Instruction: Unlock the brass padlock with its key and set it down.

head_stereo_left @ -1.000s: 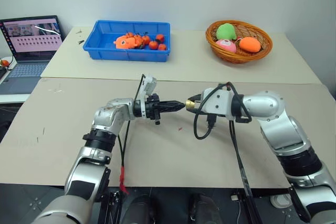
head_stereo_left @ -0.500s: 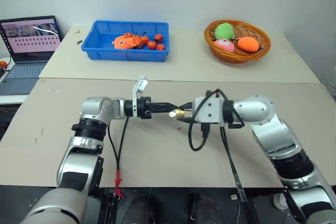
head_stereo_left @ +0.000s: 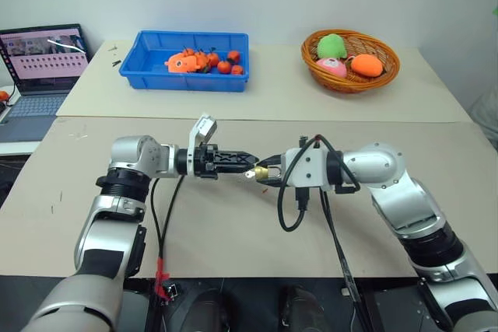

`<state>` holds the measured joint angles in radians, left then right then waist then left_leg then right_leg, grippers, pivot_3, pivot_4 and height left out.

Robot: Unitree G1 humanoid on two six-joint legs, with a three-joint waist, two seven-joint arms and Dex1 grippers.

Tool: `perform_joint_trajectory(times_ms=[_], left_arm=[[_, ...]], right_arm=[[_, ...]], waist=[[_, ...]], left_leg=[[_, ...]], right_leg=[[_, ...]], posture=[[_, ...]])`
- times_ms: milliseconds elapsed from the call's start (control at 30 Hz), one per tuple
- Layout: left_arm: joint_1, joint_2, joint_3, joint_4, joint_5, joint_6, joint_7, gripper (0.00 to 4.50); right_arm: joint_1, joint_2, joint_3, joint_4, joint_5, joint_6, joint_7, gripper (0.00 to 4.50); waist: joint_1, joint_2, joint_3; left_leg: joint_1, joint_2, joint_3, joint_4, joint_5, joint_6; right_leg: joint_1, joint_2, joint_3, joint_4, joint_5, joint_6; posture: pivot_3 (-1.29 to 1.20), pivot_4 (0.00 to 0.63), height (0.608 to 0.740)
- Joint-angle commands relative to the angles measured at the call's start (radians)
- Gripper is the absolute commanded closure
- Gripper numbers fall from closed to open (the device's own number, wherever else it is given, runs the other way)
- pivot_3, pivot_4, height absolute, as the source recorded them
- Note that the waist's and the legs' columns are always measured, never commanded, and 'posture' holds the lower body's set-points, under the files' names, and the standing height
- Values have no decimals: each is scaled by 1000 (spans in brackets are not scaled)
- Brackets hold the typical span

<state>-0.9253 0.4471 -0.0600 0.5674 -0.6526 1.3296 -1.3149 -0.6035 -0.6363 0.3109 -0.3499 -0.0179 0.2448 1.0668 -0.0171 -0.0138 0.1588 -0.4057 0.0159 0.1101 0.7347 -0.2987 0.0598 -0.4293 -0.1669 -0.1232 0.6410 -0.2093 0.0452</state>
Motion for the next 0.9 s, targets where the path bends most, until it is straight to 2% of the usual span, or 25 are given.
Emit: perform_joint_trajectory(times_ms=[33,233,500,600,633,667,833,900], left_arm=[[14,11,-12,-50,-14,-6,-11,1181],[50,13,-38,-106,-26,-3,-22,1181],[46,-1,-5,-87,-45,1,8,1181],[45,-4,0,-83,-45,-1,11,1930],[44,-4,1,-81,-45,-1,10,2441],[44,-5,2,-80,-45,-2,10,2596],[41,-8,3,-74,-42,-13,11,4421],[41,-10,4,-73,-43,-17,13,4495]], right_arm=[[-8,-5,-16,-27,6,-24,-10,3590],[-13,-2,-16,-22,5,-26,-12,3590],[-16,-5,-17,-18,3,-29,-13,3590],[-17,-5,-17,-17,2,-30,-13,3590],[-17,-5,-17,-16,2,-31,-13,3590],[-18,-6,-17,-16,1,-31,-13,3590],[-19,-7,-20,-13,2,-33,-12,3590],[-19,-9,-20,-14,1,-33,-13,3590]], waist=[[2,0,0],[2,0,0],[2,0,0],[2,0,0],[2,0,0],[2,0,0],[2,0,0],[2,0,0]], left_leg=[[0,0,0,0,0,0],[0,0,0,0,0,0],[0,0,0,0,0,0],[0,0,0,0,0,0],[0,0,0,0,0,0],[0,0,0,0,0,0],[0,0,0,0,0,0],[0,0,0,0,0,0]], right_leg=[[0,0,0,0,0,0],[0,0,0,0,0,0],[0,0,0,0,0,0],[0,0,0,0,0,0],[0,0,0,0,0,0],[0,0,0,0,0,0],[0,0,0,0,0,0],[0,0,0,0,0,0]], posture=[[0,150,692],[0,150,692],[0,150,692],[0,150,692],[0,150,692],[0,150,692],[0,150,692],[0,150,692]])
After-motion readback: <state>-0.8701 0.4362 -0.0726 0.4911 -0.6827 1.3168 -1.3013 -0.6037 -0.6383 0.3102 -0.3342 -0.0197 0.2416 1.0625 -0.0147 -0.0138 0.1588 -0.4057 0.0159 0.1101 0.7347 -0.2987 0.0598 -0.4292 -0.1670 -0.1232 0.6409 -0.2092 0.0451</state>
